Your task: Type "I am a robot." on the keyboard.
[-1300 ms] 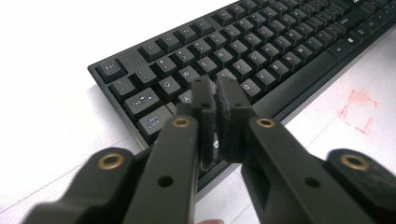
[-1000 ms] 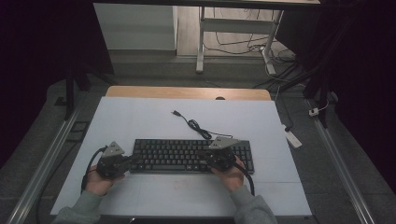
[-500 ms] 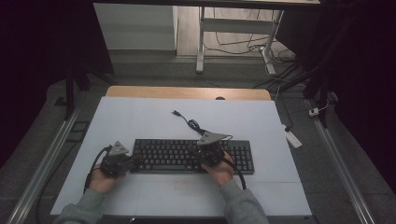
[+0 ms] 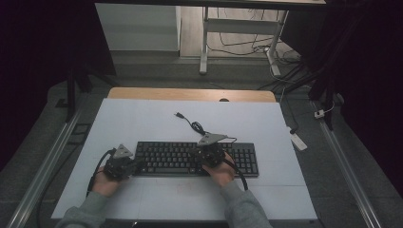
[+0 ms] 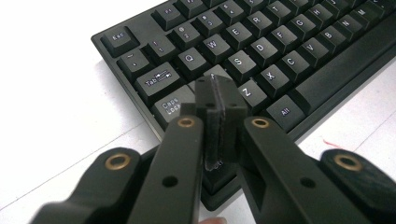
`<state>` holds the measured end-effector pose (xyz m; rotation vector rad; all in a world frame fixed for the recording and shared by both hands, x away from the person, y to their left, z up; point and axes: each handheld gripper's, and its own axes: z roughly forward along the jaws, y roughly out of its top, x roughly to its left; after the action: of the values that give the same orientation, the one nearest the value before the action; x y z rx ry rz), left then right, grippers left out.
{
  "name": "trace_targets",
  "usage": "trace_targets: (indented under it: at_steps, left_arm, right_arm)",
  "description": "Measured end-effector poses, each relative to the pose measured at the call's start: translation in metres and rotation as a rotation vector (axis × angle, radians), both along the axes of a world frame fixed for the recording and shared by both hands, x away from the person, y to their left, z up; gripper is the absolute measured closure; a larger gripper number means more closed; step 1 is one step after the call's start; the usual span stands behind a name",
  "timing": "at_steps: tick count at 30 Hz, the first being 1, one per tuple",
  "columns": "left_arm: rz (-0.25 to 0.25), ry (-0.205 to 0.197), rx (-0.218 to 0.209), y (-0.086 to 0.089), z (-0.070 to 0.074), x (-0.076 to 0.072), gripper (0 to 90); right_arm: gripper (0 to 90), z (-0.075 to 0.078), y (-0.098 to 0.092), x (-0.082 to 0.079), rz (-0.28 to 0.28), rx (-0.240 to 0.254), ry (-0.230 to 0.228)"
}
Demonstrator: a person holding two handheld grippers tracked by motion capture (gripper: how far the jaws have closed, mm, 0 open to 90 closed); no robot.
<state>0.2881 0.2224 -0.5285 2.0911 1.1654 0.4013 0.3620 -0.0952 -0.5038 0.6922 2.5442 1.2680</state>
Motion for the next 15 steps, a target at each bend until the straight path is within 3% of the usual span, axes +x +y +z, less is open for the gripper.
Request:
trace_targets:
  at_steps: [15]
  left_arm:
    - [-0.005,0.000,0.000,0.000,-0.001,0.000,87.9]
  right_arm:
    - [89.1,-0.009,0.018,0.009,0.008,-0.021,0.021]
